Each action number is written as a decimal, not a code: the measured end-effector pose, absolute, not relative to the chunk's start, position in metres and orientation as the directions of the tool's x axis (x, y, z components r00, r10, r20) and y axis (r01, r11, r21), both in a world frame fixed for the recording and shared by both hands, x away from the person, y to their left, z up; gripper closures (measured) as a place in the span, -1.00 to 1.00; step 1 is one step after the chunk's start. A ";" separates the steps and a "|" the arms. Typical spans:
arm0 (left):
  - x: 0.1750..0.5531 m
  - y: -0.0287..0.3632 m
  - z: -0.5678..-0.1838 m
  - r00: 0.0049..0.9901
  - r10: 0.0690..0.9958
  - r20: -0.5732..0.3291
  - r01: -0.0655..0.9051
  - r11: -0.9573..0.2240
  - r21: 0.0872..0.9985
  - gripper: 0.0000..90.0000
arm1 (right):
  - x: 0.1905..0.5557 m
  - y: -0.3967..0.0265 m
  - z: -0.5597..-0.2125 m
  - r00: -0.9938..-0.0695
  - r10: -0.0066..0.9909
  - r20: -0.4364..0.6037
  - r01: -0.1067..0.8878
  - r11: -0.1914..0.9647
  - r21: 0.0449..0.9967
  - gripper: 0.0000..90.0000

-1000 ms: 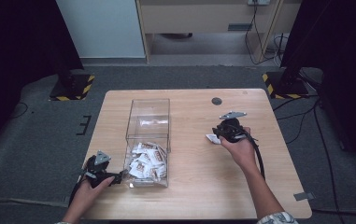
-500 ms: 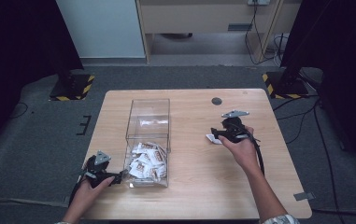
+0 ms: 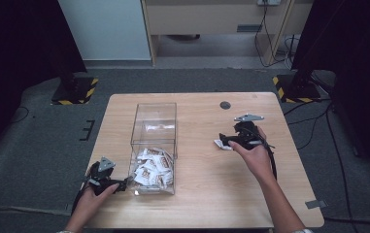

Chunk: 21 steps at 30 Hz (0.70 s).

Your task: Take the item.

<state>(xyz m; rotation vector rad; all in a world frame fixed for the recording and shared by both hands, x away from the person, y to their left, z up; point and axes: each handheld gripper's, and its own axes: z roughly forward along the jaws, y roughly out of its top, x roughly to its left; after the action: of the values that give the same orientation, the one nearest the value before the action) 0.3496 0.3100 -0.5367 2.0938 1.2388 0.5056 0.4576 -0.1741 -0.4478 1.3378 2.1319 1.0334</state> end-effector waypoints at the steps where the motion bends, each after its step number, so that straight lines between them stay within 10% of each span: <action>1: 0.350 0.310 -0.537 0.480 0.877 0.003 0.628 -0.347 0.696 -1.00 | 0.456 -0.175 -0.447 -0.452 0.891 0.034 0.580 0.265 0.771 -0.83; 21: 0.349 0.310 -0.537 0.479 0.878 0.003 0.629 -0.346 0.696 -1.00 | 0.416 -0.187 -0.453 -0.504 0.864 0.010 0.533 0.302 0.790 -0.88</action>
<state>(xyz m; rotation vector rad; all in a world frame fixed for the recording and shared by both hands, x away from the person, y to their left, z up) 0.3494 0.3099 -0.5367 2.0934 1.2407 0.5067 0.4157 -0.1870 -0.4531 1.2450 2.1566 1.0637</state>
